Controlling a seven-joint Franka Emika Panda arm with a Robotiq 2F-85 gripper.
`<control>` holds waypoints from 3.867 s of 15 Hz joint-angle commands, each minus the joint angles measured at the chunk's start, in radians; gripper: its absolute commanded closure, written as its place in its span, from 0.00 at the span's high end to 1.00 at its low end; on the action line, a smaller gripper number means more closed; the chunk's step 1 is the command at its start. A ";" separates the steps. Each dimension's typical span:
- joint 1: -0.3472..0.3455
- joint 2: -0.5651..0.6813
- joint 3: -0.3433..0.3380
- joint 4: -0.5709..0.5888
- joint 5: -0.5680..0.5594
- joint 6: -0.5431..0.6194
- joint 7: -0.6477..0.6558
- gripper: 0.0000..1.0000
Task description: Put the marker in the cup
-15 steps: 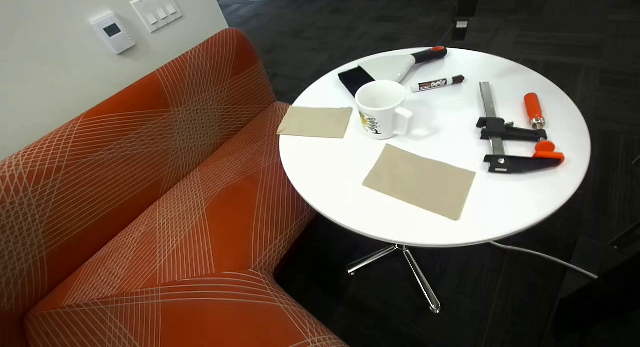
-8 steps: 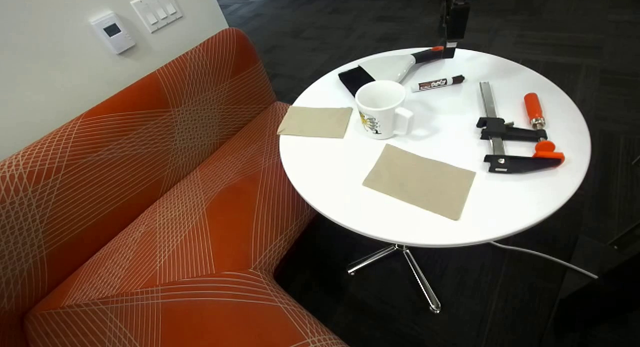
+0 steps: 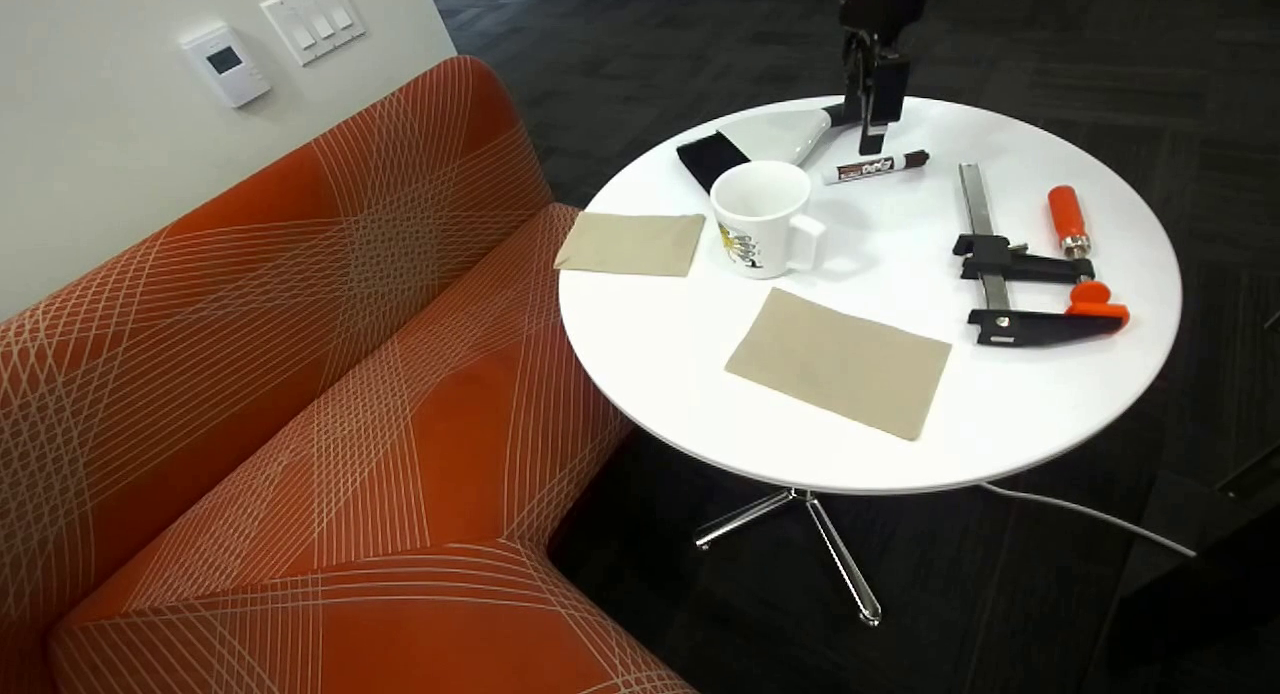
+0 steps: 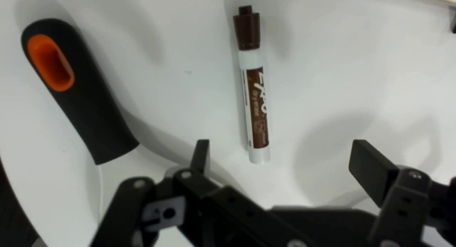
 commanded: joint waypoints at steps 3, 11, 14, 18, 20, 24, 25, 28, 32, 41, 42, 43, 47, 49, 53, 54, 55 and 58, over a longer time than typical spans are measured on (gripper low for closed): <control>-0.016 0.075 0.011 0.086 -0.048 -0.027 -0.018 1.00; -0.016 0.124 0.003 0.119 -0.080 -0.026 -0.012 0.75; -0.020 0.132 0.004 0.124 -0.084 -0.025 -0.011 0.59; -0.026 0.137 0.007 0.129 -0.080 -0.023 -0.008 0.27; -0.024 0.135 0.006 0.129 -0.080 -0.022 -0.005 0.12; -0.047 0.078 0.046 0.084 -0.062 -0.004 -0.022 0.05; -0.057 0.054 0.063 0.065 -0.058 0.008 -0.031 0.05; -0.102 -0.008 0.129 0.026 -0.034 0.030 -0.064 0.05; -0.192 -0.087 0.245 -0.023 0.049 0.038 -0.182 0.05; -0.443 -0.129 0.552 -0.084 0.487 -0.005 -0.700 0.05; -0.473 -0.123 0.586 -0.087 0.535 -0.017 -0.760 0.05; -0.496 -0.121 0.609 -0.092 0.576 -0.022 -0.811 0.05; -0.554 -0.101 0.671 -0.106 0.724 -0.031 -0.997 0.05; -0.558 -0.090 0.677 -0.110 0.803 -0.021 -1.095 0.05; -0.534 -0.060 0.662 -0.099 1.009 -0.017 -1.319 0.05; -0.522 -0.054 0.654 -0.094 1.074 -0.022 -1.378 0.05; -0.508 -0.052 0.639 -0.089 1.136 -0.032 -1.431 0.05; -0.431 -0.064 0.565 -0.082 1.324 -0.060 -1.577 0.05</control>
